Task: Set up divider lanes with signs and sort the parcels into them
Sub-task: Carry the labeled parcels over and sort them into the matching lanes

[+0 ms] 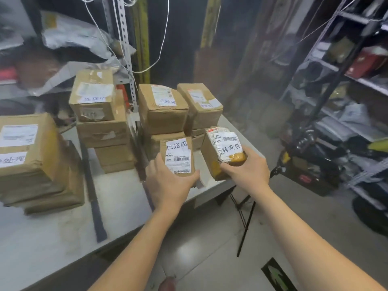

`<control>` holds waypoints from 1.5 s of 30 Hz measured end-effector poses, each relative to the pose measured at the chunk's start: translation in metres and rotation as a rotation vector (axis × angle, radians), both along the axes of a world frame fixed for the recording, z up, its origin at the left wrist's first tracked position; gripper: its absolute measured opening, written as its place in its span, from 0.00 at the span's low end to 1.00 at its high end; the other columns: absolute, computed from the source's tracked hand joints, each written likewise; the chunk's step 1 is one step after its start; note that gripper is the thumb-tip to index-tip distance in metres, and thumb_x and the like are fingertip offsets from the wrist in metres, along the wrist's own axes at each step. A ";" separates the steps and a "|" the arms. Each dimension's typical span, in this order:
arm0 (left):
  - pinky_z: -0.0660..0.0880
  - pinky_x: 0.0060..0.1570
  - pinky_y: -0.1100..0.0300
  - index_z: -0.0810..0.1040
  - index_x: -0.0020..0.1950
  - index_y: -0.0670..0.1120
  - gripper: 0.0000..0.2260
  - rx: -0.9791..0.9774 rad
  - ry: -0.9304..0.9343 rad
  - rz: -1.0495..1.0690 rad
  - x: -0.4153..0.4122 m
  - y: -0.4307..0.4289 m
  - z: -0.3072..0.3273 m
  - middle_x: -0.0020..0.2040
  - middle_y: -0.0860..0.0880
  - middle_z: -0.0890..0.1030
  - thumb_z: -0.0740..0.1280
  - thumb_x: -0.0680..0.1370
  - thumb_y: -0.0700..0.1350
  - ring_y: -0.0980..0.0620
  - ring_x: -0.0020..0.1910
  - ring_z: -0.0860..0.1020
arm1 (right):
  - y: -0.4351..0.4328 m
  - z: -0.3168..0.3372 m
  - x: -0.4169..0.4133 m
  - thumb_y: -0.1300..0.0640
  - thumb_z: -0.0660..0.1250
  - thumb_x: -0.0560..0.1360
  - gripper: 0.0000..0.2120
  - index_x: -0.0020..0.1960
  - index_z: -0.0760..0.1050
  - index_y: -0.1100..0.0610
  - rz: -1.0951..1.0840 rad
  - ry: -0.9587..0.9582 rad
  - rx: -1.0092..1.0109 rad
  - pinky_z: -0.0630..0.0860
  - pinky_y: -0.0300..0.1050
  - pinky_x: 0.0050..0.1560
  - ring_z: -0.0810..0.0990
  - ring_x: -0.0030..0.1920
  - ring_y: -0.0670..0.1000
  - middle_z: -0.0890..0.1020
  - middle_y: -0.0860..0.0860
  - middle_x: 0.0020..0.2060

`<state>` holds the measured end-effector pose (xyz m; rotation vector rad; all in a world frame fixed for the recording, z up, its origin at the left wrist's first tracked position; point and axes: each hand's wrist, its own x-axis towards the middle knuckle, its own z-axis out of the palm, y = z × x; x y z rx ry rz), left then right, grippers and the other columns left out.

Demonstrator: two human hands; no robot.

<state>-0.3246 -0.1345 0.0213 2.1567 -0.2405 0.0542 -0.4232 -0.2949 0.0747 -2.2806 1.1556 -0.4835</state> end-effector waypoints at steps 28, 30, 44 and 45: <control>0.70 0.45 0.55 0.73 0.59 0.47 0.35 0.274 0.253 0.428 0.029 -0.130 -0.135 0.47 0.50 0.75 0.79 0.56 0.56 0.46 0.49 0.73 | -0.171 -0.171 0.090 0.50 0.79 0.64 0.24 0.57 0.75 0.48 0.270 0.014 0.297 0.68 0.39 0.34 0.78 0.43 0.49 0.82 0.45 0.46; 0.73 0.48 0.51 0.73 0.62 0.47 0.38 0.262 0.273 0.411 0.033 -0.133 -0.144 0.49 0.48 0.76 0.78 0.55 0.56 0.45 0.50 0.74 | -0.174 -0.180 0.090 0.50 0.79 0.63 0.26 0.59 0.75 0.48 0.269 -0.007 0.304 0.72 0.41 0.37 0.79 0.45 0.49 0.82 0.44 0.47; 0.73 0.60 0.49 0.63 0.73 0.46 0.42 0.403 0.274 0.290 0.038 -0.134 -0.118 0.65 0.47 0.72 0.75 0.66 0.63 0.46 0.63 0.71 | -0.186 -0.170 0.101 0.48 0.80 0.61 0.35 0.64 0.71 0.54 0.412 0.186 0.291 0.76 0.50 0.49 0.76 0.56 0.57 0.76 0.54 0.55; 0.73 0.59 0.48 0.64 0.73 0.47 0.40 0.396 0.255 0.267 0.039 -0.133 -0.112 0.65 0.47 0.72 0.74 0.67 0.61 0.46 0.64 0.71 | -0.186 -0.163 0.101 0.48 0.79 0.62 0.35 0.65 0.70 0.54 0.428 0.178 0.260 0.76 0.51 0.52 0.75 0.58 0.57 0.76 0.54 0.56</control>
